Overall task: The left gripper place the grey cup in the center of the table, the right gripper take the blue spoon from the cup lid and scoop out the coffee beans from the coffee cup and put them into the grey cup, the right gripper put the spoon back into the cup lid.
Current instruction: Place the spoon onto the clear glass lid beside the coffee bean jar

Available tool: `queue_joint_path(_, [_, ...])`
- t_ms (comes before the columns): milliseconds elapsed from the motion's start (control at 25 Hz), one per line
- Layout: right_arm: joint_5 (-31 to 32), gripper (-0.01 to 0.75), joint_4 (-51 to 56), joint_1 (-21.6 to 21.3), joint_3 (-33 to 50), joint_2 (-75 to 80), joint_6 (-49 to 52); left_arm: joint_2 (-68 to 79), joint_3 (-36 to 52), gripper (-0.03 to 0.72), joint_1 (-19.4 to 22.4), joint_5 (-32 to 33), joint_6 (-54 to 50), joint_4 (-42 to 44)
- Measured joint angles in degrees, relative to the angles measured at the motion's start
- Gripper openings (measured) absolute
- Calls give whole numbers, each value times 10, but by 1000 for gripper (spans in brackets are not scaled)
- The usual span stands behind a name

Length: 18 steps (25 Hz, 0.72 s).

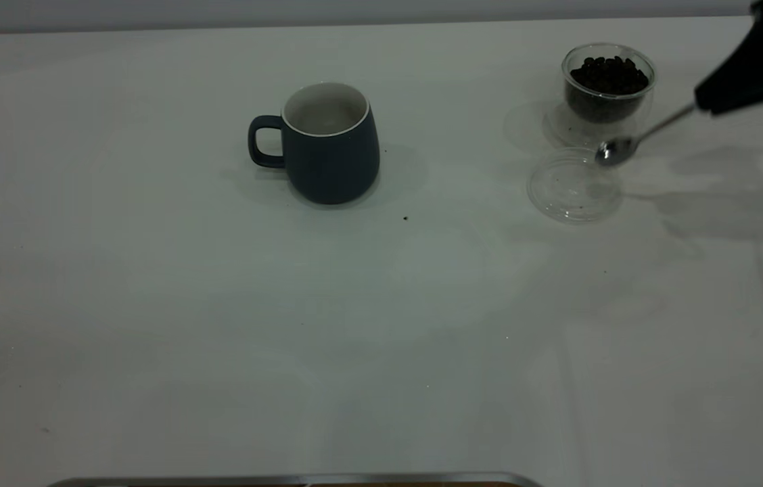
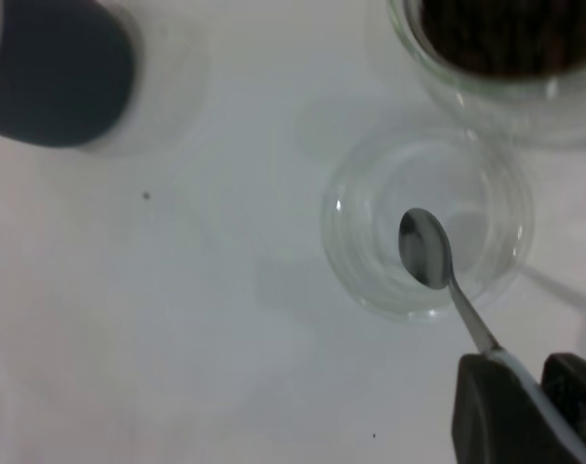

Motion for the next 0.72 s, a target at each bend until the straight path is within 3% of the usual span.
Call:
queue_joint_path(400, [-4,97,183,-1,-1,97,-119,0,0,555,0,0,1,0])
queue_joint_path(720, [34,99,214,-1,-5,135,-146,0,0,555,0,0,1,0])
